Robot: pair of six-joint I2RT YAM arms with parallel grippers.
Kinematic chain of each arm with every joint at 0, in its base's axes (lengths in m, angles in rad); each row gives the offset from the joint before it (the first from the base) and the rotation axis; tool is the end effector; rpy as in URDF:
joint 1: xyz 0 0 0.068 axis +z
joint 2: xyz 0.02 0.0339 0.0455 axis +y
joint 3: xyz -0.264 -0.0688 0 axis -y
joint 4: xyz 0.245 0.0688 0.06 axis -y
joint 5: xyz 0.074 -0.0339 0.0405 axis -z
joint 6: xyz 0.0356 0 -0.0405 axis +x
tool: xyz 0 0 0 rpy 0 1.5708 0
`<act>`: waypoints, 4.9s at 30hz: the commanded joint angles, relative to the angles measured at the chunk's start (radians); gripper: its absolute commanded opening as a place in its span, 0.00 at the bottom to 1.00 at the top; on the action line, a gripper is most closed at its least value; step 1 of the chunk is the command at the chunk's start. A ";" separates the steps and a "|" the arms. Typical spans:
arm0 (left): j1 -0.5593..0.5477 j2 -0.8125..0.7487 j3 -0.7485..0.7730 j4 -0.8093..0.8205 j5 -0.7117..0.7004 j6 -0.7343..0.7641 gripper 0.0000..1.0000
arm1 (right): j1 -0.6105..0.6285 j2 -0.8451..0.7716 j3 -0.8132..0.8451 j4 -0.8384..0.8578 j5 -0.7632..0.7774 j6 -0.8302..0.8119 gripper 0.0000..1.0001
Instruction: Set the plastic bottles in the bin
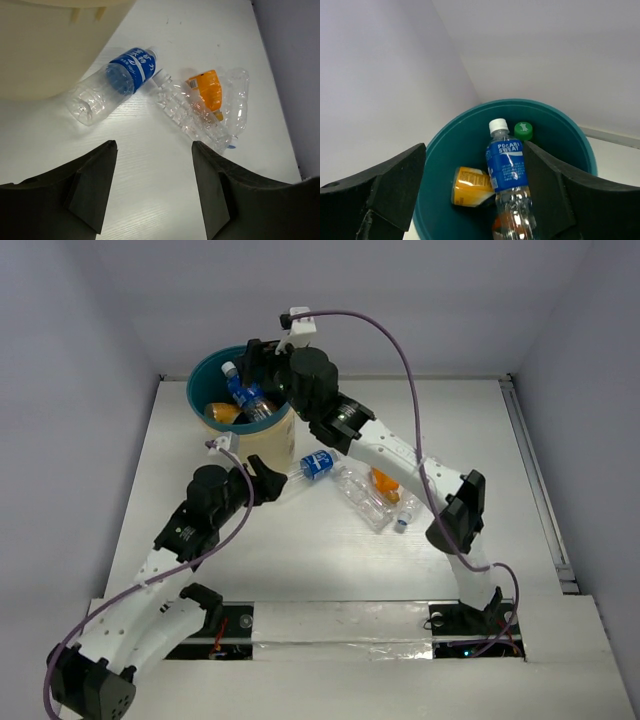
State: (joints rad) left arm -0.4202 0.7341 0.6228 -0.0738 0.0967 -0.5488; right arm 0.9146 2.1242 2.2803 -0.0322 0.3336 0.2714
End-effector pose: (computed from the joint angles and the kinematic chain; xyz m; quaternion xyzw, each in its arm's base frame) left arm 0.1645 -0.0773 0.3026 -0.0186 0.7689 -0.3301 0.5472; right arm 0.3132 0.3877 0.4488 -0.0883 0.6587 0.3219 0.6744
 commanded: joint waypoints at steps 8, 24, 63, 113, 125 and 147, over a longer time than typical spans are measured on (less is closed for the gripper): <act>-0.212 0.319 0.236 0.034 -0.245 0.113 0.71 | -0.028 -0.568 -0.669 0.239 0.025 -0.026 0.13; -0.270 0.883 0.586 -0.078 -0.442 0.309 0.82 | -0.122 -1.296 -1.574 0.066 -0.079 0.275 0.10; -0.279 0.423 0.238 -0.024 -0.209 0.067 0.37 | -0.206 -0.669 -1.257 -0.202 -0.225 0.080 0.90; 0.221 0.394 0.577 0.094 -0.378 0.116 0.89 | -0.197 -0.505 -0.482 0.103 -0.527 0.235 0.56; 0.121 0.016 0.174 0.088 -0.075 -0.054 0.29 | -0.177 -0.047 0.073 0.037 -0.502 0.287 0.59; -0.387 0.131 -0.005 0.157 -0.359 -0.253 0.27 | -0.137 -0.036 -0.019 -0.035 -0.377 0.181 0.87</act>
State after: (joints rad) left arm -0.7860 0.8352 0.5838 0.0177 -0.2092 -0.7803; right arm 0.7677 2.1735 2.2723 -0.0822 -0.0776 0.4873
